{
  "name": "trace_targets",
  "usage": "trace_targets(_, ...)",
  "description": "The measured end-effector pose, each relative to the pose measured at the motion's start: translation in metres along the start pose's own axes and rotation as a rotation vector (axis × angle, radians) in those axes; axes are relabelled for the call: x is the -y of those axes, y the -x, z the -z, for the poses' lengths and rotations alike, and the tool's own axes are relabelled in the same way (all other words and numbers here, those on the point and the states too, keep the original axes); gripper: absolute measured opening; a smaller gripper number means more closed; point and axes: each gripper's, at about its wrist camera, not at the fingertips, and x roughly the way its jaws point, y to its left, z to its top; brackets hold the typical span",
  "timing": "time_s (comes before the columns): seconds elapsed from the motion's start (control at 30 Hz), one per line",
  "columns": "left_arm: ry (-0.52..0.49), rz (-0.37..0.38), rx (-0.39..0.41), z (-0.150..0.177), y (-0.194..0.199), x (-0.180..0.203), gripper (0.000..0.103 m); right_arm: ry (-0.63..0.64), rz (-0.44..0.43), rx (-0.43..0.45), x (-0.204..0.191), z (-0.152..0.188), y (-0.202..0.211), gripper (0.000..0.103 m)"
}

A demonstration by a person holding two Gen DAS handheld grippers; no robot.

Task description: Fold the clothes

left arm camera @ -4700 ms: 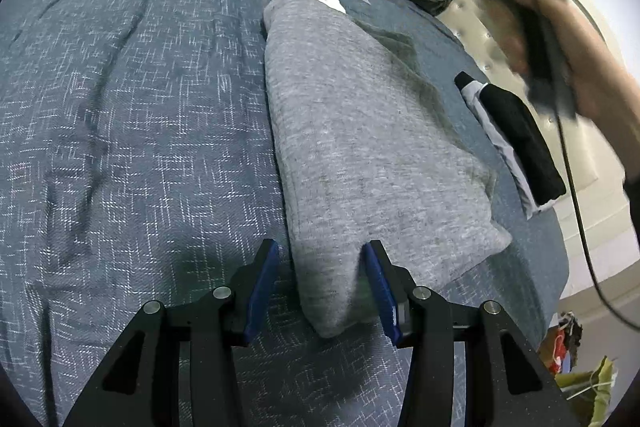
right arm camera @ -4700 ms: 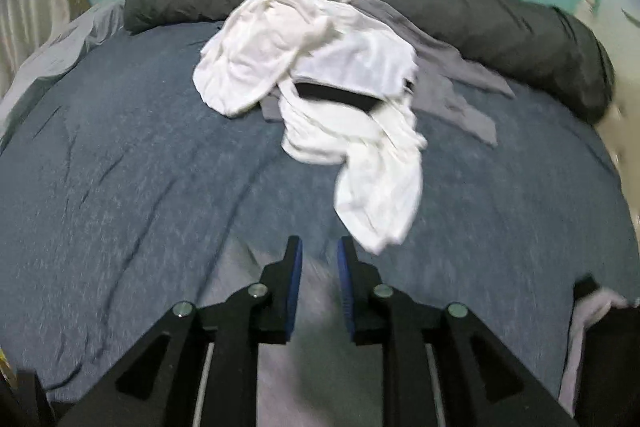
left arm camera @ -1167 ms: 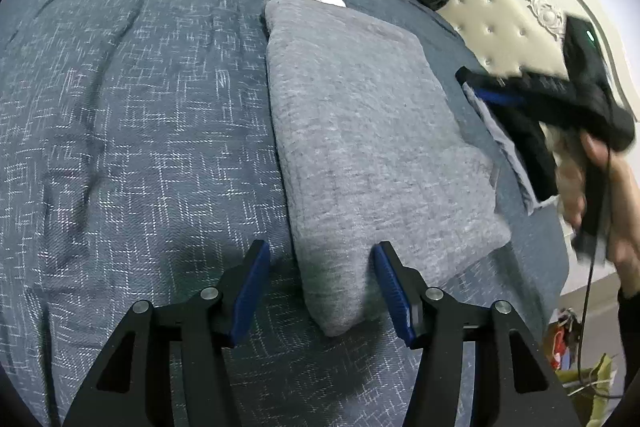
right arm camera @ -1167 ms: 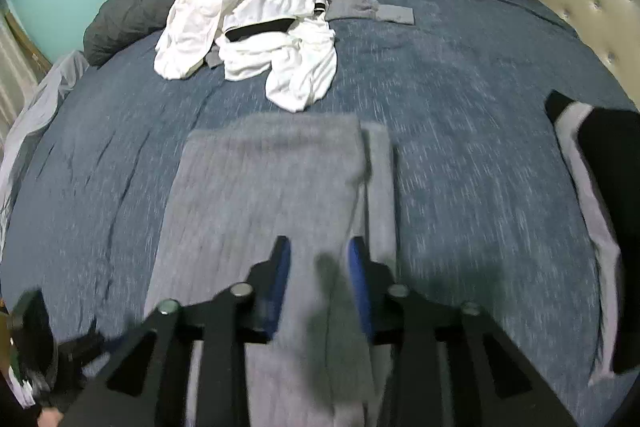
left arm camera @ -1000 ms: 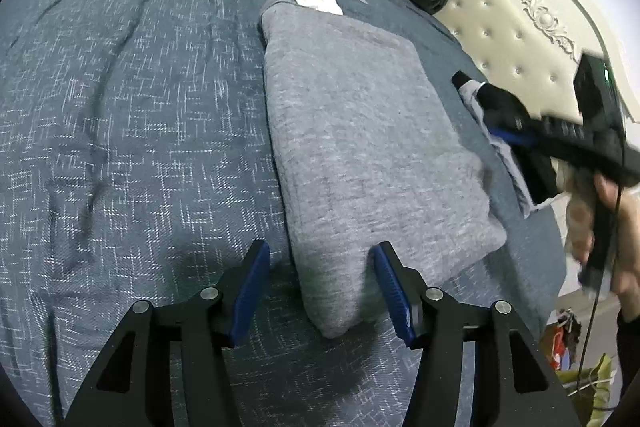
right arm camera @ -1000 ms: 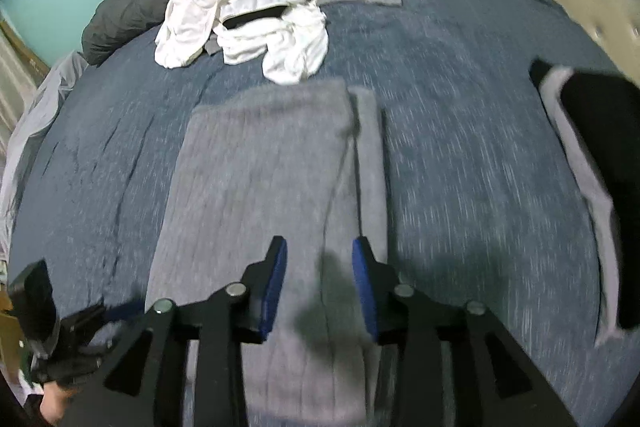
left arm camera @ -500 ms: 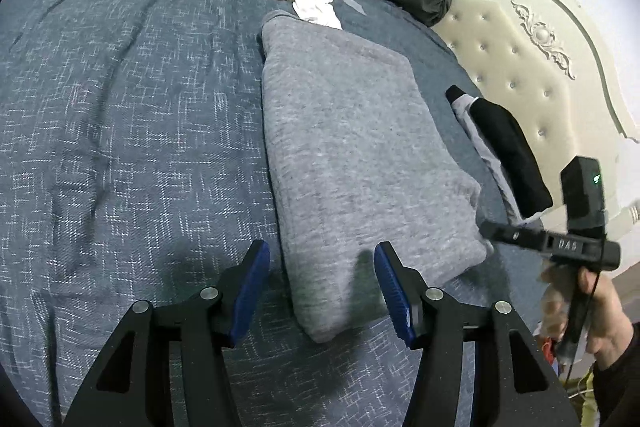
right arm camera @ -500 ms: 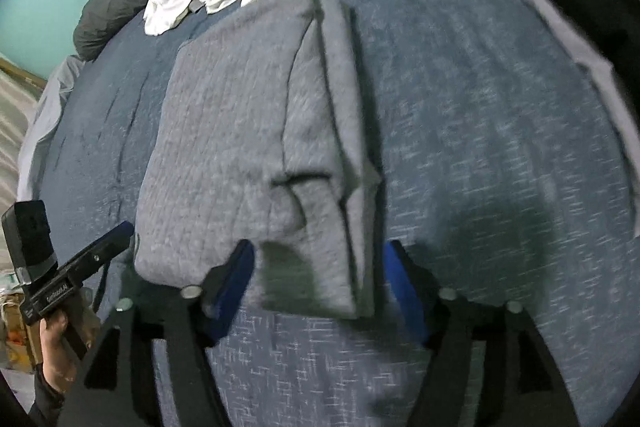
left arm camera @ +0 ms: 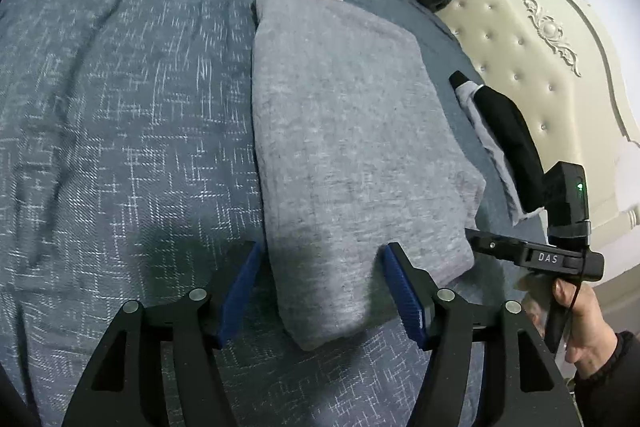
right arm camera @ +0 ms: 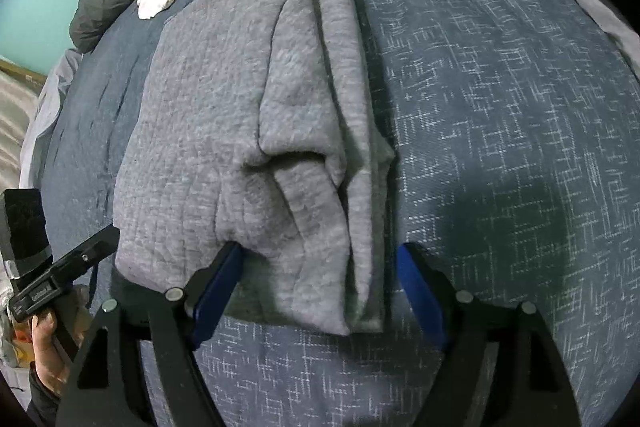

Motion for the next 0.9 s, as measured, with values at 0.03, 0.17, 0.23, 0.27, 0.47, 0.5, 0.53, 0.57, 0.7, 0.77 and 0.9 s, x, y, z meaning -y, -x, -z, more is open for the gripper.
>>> trace_targets(0.03,0.009,0.008,-0.001,0.0,-0.001,-0.001,0.07,0.003,-0.007,-0.001,0.0,0.0,0.0,0.08)
trace_targets(0.17,0.015,0.029,-0.009,0.0,-0.005,0.0,0.07,0.013,-0.028,-0.012,0.0,0.002,-0.005,0.079)
trace_targets(0.23,0.006,0.041,-0.012,-0.001,-0.005,0.002,0.07,0.011,-0.045,-0.016,-0.001,0.003,-0.007,0.073)
trace_targets(0.27,0.0,0.045,-0.011,-0.001,-0.004,0.003,0.069,0.013,-0.06,-0.017,-0.001,0.003,-0.007,0.064)
trace_targets(0.47,-0.019,0.05,-0.009,-0.002,-0.002,0.007,0.069,0.086,-0.011,-0.008,-0.014,0.006,-0.003,0.037)
trace_targets(0.5,-0.015,0.054,-0.013,-0.002,-0.002,0.005,0.069,0.068,-0.023,-0.005,-0.013,0.005,-0.002,0.037)
trace_targets(0.53,-0.01,0.059,-0.017,-0.002,-0.002,0.003,0.069,0.046,-0.037,-0.002,-0.01,0.004,-0.001,0.037)
trace_targets(0.57,-0.007,0.061,-0.02,-0.002,-0.003,0.002,0.069,0.026,-0.049,-0.002,-0.008,0.003,-0.001,0.041)
trace_targets(0.7,-0.003,0.06,-0.027,-0.001,-0.006,0.002,0.069,-0.037,-0.073,-0.01,0.001,0.001,-0.009,0.051)
trace_targets(0.77,0.0,0.059,-0.029,-0.001,-0.009,0.001,0.07,-0.045,-0.079,-0.018,0.002,0.002,-0.014,0.053)
trace_targets(0.9,0.004,0.059,-0.031,0.0,-0.013,-0.001,0.072,-0.026,-0.081,-0.013,-0.001,0.004,-0.02,0.053)
